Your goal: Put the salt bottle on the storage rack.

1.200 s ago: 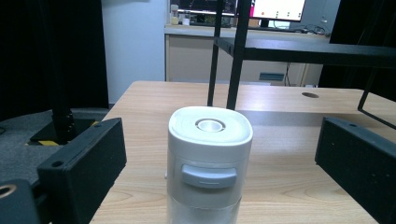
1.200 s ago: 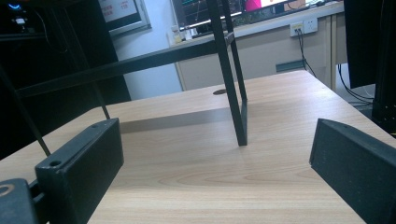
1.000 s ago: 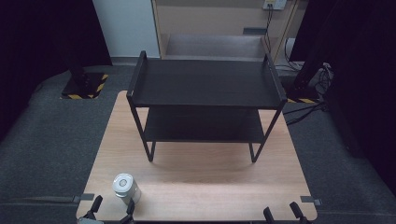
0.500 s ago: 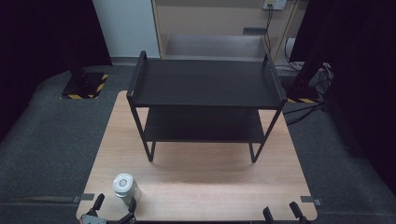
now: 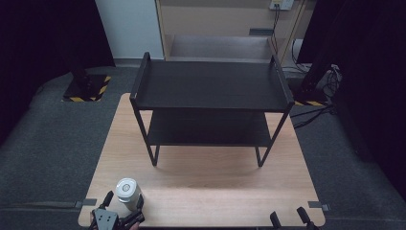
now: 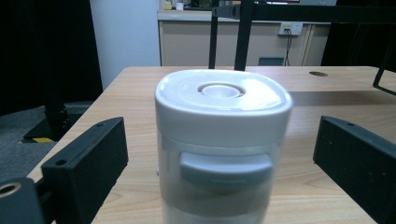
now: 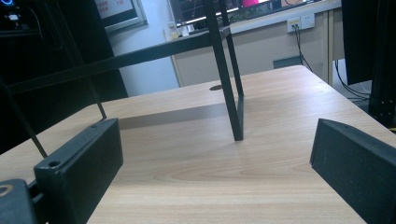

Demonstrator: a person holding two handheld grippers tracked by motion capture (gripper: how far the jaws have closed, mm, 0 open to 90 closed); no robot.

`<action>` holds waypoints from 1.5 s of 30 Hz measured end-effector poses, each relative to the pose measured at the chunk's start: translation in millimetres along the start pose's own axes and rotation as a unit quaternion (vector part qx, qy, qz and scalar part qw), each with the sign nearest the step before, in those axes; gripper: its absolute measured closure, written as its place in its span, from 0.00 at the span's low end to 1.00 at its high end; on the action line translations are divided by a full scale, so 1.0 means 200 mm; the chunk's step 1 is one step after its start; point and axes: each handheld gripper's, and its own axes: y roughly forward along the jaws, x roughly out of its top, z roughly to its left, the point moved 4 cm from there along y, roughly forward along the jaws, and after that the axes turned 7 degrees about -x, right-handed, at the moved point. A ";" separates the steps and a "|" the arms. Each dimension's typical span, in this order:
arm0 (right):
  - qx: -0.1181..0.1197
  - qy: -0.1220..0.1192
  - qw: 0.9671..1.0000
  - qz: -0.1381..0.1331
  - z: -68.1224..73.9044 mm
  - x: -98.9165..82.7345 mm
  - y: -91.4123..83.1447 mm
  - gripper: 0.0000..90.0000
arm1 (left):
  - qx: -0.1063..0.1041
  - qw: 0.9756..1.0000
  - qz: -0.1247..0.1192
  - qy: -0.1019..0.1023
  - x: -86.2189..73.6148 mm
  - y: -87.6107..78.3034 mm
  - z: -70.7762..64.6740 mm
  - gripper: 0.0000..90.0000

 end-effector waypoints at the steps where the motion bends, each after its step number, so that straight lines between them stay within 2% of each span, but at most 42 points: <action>1: -0.001 -0.001 1.000 0.000 0.00 0.00 0.00 0.03 | 0.000 1.000 -0.002 0.000 0.00 0.01 0.01 0.02; 6: -0.003 0.000 1.000 0.001 0.00 0.00 0.00 0.03 | -0.009 1.000 0.000 -0.002 -0.01 0.04 0.04 0.04; 10: -0.004 0.000 1.000 0.002 0.00 0.00 0.01 0.03 | -0.017 1.000 0.006 -0.003 -0.01 0.06 0.06 0.09; 12: -0.004 0.000 1.000 0.003 0.00 0.00 0.01 0.03 | -0.018 1.000 0.006 -0.003 -0.01 0.06 0.07 0.15; 15: -0.003 -0.002 1.000 0.002 0.00 0.00 0.01 0.03 | -0.033 0.999 -0.002 -0.005 -0.03 0.05 0.09 0.29; 16: -0.003 -0.003 1.000 0.002 0.00 0.00 0.01 0.03 | -0.030 1.000 -0.002 -0.004 -0.03 0.05 0.08 0.33; 18: -0.003 -0.003 1.000 0.002 0.00 0.00 0.01 0.03 | -0.031 1.000 0.001 0.003 -0.02 0.05 0.08 0.33; 24: -0.004 -0.004 1.000 0.002 0.01 0.01 0.01 0.03 | -0.033 0.999 0.006 -0.006 0.01 0.04 0.08 0.33; 30: -0.002 -0.006 1.000 -0.002 0.02 0.02 0.01 0.03 | -0.042 0.999 -0.014 -0.004 0.14 -0.01 0.03 0.33; 35: 0.001 -0.008 1.000 -0.005 0.03 0.03 0.01 0.03 | -0.050 0.999 -0.008 -0.004 0.30 -0.03 -0.02 0.33; 40: 0.001 -0.007 1.000 -0.007 0.03 0.04 0.00 0.03 | -0.065 0.998 -0.017 -0.007 0.43 -0.03 -0.07 0.33; 42: 0.000 -0.008 1.000 -0.007 0.03 0.04 0.00 0.03 | -0.067 0.998 -0.018 -0.005 0.45 -0.03 -0.09 0.33; 43: -0.001 -0.008 1.000 -0.009 0.03 0.04 0.00 0.03 | -0.070 0.997 -0.021 0.000 0.50 -0.02 -0.12 0.33; 45: -0.001 -0.007 1.000 -0.010 0.03 0.04 -0.01 0.03 | -0.074 0.997 -0.027 0.003 0.54 -0.01 -0.14 0.33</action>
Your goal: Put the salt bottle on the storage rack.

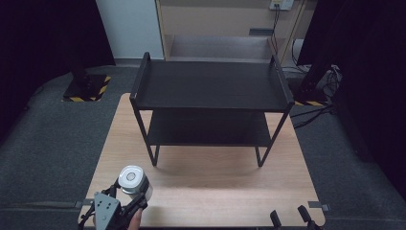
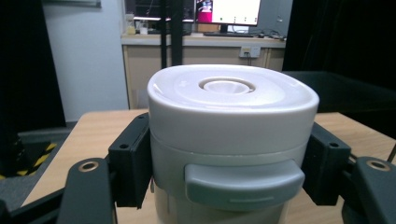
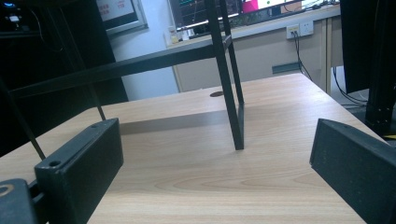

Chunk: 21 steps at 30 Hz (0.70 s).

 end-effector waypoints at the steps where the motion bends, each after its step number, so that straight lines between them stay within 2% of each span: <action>1: -0.001 0.000 1.000 -0.001 0.00 0.00 0.00 0.03 | 0.000 1.000 0.000 0.000 0.00 0.00 0.00 0.33; 5: -0.003 0.001 1.000 -0.003 -0.01 0.00 -0.01 0.03 | -0.015 1.000 -0.012 0.001 0.09 0.06 -0.05 0.33; 12: -0.008 0.003 1.000 -0.008 -0.02 0.01 -0.02 0.03 | -0.023 0.999 -0.027 0.007 0.18 0.16 -0.13 0.33; 21: -0.012 0.004 1.000 -0.008 -0.05 0.01 -0.01 0.03 | -0.028 0.999 -0.020 0.011 0.26 0.31 -0.19 0.33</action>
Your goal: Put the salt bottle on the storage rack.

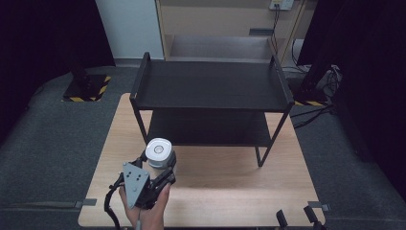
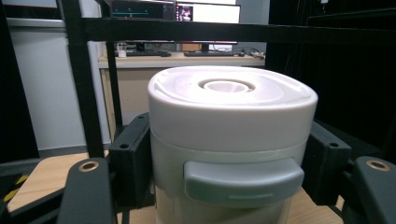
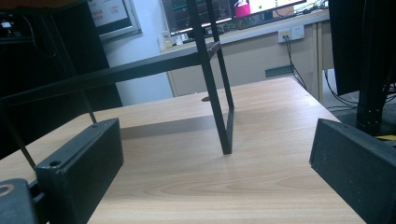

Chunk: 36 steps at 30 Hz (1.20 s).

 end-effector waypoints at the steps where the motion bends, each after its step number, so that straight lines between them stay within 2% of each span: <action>1: 0.000 0.001 1.000 0.000 0.00 0.00 0.00 0.03 | -0.002 1.000 0.001 -0.001 0.01 0.02 0.00 0.33; 7: -0.004 0.002 1.000 -0.003 -0.02 0.01 0.01 0.03 | 0.000 1.000 0.005 -0.001 0.03 0.10 0.00 0.33; 18: -0.010 0.003 1.000 -0.001 -0.06 0.01 0.04 0.03 | 0.016 1.000 0.021 -0.006 0.03 0.28 0.03 0.34; 36: -0.016 0.000 1.000 -0.001 -0.07 0.03 0.09 0.03 | 0.025 0.999 0.019 -0.004 0.06 0.42 0.09 0.34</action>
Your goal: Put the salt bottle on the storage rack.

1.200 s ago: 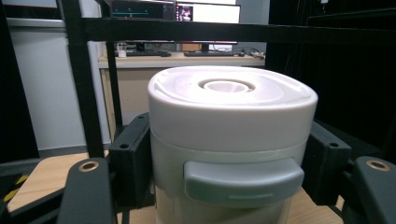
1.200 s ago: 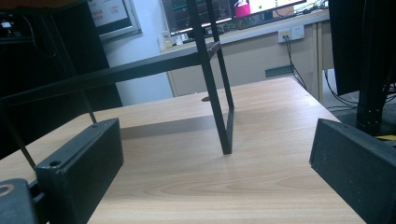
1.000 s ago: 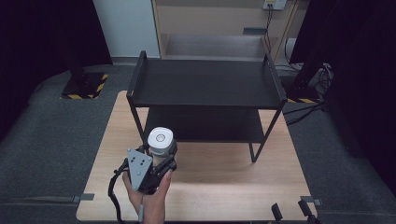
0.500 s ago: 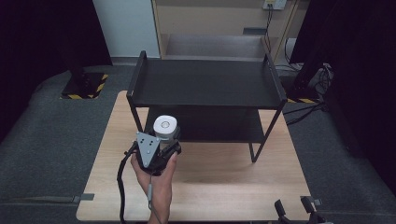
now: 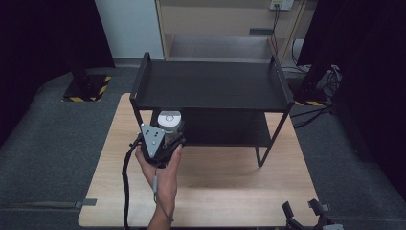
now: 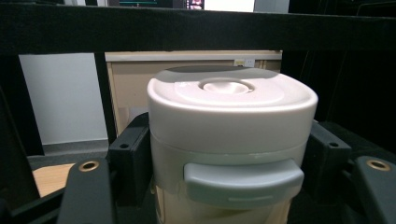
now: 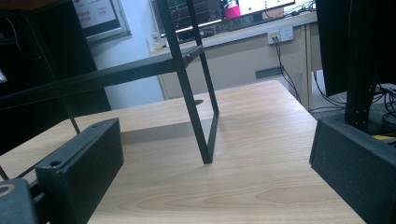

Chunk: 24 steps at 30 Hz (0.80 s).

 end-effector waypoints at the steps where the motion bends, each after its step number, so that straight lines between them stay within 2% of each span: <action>1: 0.000 -0.001 1.000 0.001 0.00 0.00 0.00 0.03 | 0.000 1.000 -0.001 -0.001 0.00 0.01 0.00 0.34; 24: -0.005 -0.004 1.000 0.006 -0.01 0.00 0.04 0.03 | 0.005 1.000 0.007 0.001 -0.04 0.13 -0.01 0.34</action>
